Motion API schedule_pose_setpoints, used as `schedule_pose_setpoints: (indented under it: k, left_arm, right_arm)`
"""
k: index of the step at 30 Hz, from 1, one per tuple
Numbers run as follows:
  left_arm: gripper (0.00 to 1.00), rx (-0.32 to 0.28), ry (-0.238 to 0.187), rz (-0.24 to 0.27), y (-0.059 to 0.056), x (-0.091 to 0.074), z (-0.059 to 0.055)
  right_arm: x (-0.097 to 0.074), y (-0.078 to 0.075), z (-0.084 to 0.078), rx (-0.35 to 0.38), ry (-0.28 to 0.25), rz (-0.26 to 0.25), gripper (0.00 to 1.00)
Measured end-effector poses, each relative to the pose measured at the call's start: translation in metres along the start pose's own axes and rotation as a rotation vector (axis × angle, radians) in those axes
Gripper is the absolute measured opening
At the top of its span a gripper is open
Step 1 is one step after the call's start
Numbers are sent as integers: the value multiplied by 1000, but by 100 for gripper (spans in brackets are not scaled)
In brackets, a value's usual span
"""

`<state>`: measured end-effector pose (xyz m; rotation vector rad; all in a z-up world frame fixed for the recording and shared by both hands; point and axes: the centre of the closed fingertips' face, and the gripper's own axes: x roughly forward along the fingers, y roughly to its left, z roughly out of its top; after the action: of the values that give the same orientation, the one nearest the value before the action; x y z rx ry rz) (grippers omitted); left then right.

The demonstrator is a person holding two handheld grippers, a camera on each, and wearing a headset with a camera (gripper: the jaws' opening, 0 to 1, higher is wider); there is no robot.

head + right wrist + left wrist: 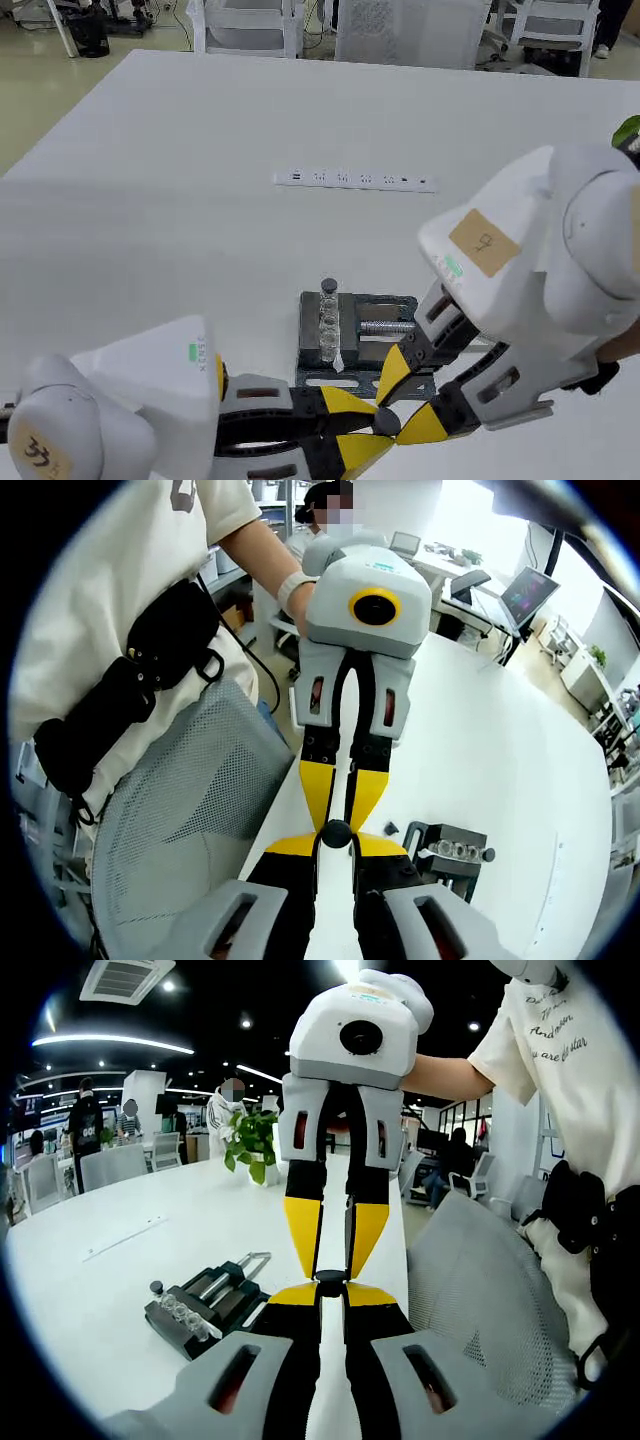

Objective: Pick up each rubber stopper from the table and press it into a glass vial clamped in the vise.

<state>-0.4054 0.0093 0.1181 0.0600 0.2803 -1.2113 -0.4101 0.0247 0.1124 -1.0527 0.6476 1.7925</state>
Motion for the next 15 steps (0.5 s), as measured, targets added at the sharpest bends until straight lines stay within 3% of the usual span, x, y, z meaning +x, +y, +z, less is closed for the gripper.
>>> schedule_pose_setpoints:
  k: [15]
  left_arm:
    - [4, 28, 12, 5, -1, 1, -2]
  right_arm:
    - [1, 0, 2, 48, -3, 13, 7]
